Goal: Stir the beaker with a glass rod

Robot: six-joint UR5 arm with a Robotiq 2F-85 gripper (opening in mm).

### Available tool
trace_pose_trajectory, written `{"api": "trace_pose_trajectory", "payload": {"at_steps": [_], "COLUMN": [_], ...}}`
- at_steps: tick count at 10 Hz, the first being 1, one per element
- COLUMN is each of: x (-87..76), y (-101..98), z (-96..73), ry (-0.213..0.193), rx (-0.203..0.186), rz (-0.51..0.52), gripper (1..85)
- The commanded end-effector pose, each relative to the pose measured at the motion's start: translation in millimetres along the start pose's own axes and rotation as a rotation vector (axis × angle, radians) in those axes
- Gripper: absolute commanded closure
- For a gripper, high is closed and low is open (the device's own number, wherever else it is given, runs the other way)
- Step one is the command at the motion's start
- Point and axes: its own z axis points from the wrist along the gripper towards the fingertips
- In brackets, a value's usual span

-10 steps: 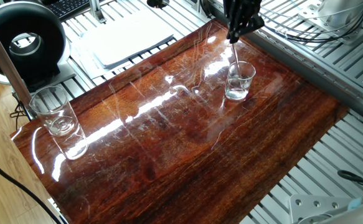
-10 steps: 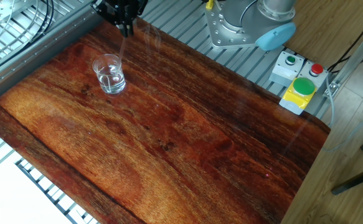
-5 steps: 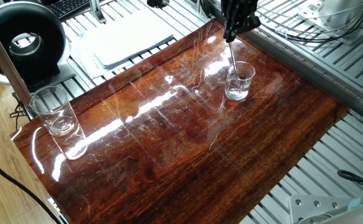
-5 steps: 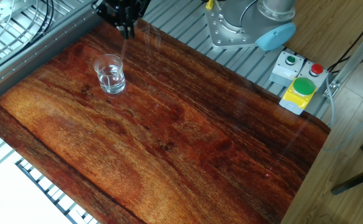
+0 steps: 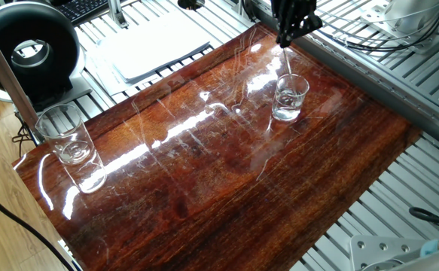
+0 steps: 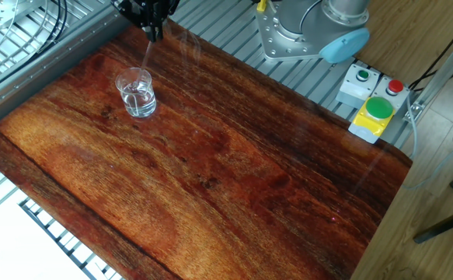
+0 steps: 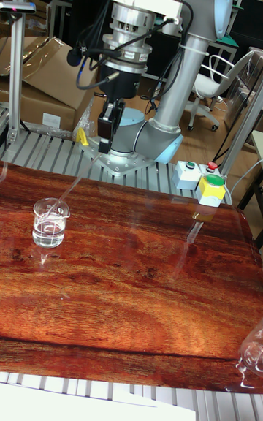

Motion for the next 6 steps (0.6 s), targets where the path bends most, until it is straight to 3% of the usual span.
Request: {"api": "trace_pose_trajectory", "payload": {"at_steps": [1, 3, 4, 6], "x": [-1.6, -15.3, -21.0, -18.3], "y": [10.1, 2.5, -7.6, -20.8], "z": [-2.0, -0.6, 0.3, -0.3], "ry": [-0.001, -0.032, -0.05, -0.041], "rx": [-0.033, -0.018, 0.011, 0.061], "rz": [0.11, 0.161, 0.145, 0.087], "gripper": [84.7, 84.7, 84.7, 84.7]}}
